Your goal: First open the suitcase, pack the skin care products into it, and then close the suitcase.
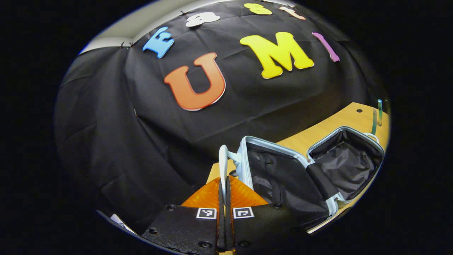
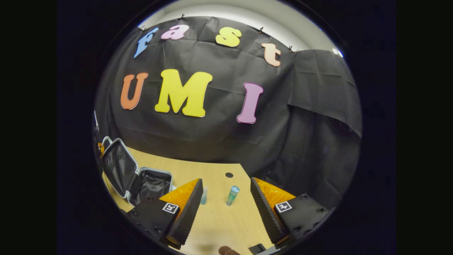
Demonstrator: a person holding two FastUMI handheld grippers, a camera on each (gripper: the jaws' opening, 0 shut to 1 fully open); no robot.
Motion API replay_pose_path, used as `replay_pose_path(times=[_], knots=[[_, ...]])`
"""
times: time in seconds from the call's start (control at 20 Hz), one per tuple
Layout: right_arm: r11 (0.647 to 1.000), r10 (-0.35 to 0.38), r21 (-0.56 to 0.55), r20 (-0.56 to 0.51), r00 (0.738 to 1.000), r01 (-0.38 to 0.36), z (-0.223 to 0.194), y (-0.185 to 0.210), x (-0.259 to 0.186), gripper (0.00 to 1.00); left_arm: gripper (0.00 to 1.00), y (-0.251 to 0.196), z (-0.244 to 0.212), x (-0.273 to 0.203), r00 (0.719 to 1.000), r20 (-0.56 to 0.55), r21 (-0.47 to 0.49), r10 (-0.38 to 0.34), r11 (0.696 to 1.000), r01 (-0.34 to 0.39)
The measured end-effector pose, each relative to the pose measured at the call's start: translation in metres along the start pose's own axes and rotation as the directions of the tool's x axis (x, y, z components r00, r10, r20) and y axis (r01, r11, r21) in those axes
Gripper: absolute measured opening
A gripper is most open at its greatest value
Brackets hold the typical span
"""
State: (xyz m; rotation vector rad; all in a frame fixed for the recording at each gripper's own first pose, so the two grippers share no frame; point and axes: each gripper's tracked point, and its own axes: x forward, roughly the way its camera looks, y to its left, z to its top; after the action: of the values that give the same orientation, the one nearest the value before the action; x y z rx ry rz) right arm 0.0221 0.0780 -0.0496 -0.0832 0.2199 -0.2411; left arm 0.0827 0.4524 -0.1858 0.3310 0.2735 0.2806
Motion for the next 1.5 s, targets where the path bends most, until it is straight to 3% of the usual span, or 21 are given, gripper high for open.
replay_pose_path(times=[0.25,0.45,0.65,0.75,0.85,0.9,0.95,1.0,1.05,1.1,1.25,1.3,1.5], knots=[[0.999,-0.035,-0.043,-0.031,0.999,0.034,-0.015,-0.013,0.003,0.80,0.03,0.002,-0.077,0.027,0.990,-0.138,-0.115,-0.038,0.993,0.022],[0.998,-0.046,-0.046,-0.066,0.997,0.043,-0.027,-0.017,0.001,0.80,0.03,-0.006,-0.122,0.040,0.973,-0.204,-0.268,-0.109,0.962,0.052],[0.998,-0.047,-0.054,-0.067,0.997,0.043,-0.029,-0.021,-0.003,0.80,0.07,-0.016,-0.150,0.044,0.956,-0.237,-0.338,-0.172,0.937,0.085],[0.998,-0.044,-0.054,-0.058,0.997,0.041,-0.028,-0.025,-0.002,0.80,0.13,-0.015,-0.150,0.047,0.954,-0.245,-0.348,-0.171,0.934,0.078],[0.998,-0.040,-0.057,-0.057,0.998,0.037,-0.029,-0.027,-0.001,0.80,0.23,0.001,-0.153,0.044,0.957,-0.272,-0.309,-0.097,0.951,0.009],[0.998,-0.037,-0.056,-0.056,0.998,0.034,-0.031,-0.028,0.002,0.80,0.50,0.004,-0.148,0.038,0.959,-0.272,-0.303,-0.081,0.953,-0.005],[0.998,-0.034,-0.054,-0.053,0.998,0.031,-0.031,-0.030,0.004,0.80,0.49,0.004,-0.138,0.032,0.964,-0.251,-0.316,-0.084,0.949,0.000],[0.998,-0.029,-0.054,-0.050,0.998,0.026,-0.033,-0.035,0.008,0.80,0.60,0.005,-0.125,0.023,0.971,-0.223,-0.327,-0.080,0.945,0.002],[0.998,-0.023,-0.052,-0.048,0.999,0.020,-0.034,-0.039,0.011,0.80,0.63,0.003,-0.110,0.014,0.977,-0.197,-0.333,-0.081,0.943,0.011],[0.999,-0.012,-0.043,-0.043,0.999,0.010,-0.033,-0.041,0.014,0.80,0.79,-0.001,-0.098,0.005,0.982,-0.172,-0.332,-0.078,0.943,0.017],[0.999,0.018,-0.027,-0.032,0.999,-0.019,-0.035,-0.053,0.025,0.80,0.83,-0.022,-0.052,-0.019,0.992,-0.111,-0.318,-0.057,0.948,0.019],[0.999,0.024,-0.021,-0.033,0.999,-0.025,-0.037,-0.058,0.032,0.80,0.92,-0.037,-0.036,-0.031,0.993,-0.102,-0.315,-0.058,0.949,0.023],[0.998,0.063,0.011,-0.028,0.998,-0.062,-0.041,-0.076,0.059,0.80,0.97,-0.116,0.018,-0.068,0.993,-0.047,-0.295,-0.110,0.951,0.092]])
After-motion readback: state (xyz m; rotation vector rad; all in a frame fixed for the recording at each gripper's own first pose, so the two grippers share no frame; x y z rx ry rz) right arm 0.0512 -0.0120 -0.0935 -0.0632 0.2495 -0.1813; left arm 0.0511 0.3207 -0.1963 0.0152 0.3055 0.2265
